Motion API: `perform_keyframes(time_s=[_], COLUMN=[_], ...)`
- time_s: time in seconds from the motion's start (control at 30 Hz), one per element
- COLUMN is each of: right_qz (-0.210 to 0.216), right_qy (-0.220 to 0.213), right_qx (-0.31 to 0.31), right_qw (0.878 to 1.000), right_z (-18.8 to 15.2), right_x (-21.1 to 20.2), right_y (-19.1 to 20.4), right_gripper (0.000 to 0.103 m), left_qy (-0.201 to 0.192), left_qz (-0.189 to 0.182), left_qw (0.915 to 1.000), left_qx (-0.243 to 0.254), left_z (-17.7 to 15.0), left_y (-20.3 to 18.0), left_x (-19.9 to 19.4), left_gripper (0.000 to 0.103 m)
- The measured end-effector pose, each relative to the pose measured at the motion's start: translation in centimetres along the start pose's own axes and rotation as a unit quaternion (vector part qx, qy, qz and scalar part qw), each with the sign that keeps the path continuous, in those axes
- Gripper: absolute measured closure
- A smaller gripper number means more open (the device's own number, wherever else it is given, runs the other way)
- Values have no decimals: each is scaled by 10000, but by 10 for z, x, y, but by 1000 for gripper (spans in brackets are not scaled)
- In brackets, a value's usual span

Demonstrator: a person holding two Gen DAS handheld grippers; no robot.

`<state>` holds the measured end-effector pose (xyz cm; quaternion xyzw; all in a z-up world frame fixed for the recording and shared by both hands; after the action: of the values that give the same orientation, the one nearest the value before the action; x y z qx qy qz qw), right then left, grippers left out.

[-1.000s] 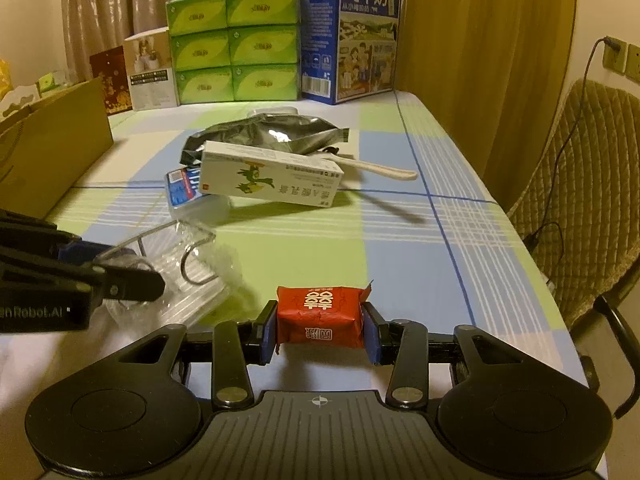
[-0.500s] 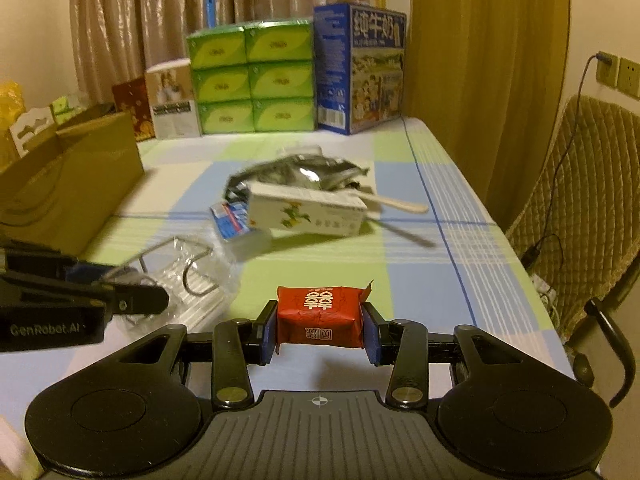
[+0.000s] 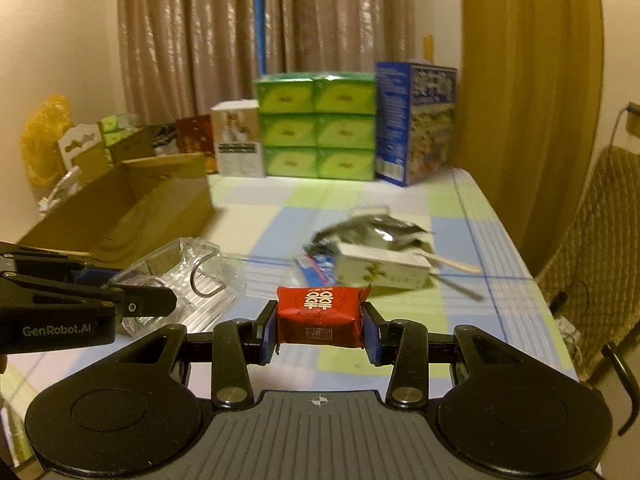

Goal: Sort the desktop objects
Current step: 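Lift the red packet and clear tray and carry both toward the cardboard box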

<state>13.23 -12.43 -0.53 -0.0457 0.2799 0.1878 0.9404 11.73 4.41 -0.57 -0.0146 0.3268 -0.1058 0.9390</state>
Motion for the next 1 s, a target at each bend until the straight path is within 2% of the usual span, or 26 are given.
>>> perform_keyframes(time_s=[0.6,1.0], right_qz=[683,1222], right_qy=[-239,-282], right_qx=[-378,-717], right_qw=[9967,9895], right_z=[30,70], right_x=[-6,25], right_y=[78,148], right_gripper=[64,64], left_qy=[-351,-424], left_qz=[637,1184], left_qw=[9965,9895], left_qx=[-417,-719], left_z=[6,23], left_y=[72,154], left_x=[-75,-106], left_gripper=[77,77])
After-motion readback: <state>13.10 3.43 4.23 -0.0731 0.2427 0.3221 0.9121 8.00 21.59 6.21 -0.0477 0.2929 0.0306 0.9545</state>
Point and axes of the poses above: each gripper's, at about its wrist camera, not at the fingertips, and x roughly the way its jaws point, y to its left, z to its top, the point moved 1 cm from there along x, roughly the way its jaws point, and after that the axes turned 2 degrees about -x, right-handed, at the moved point
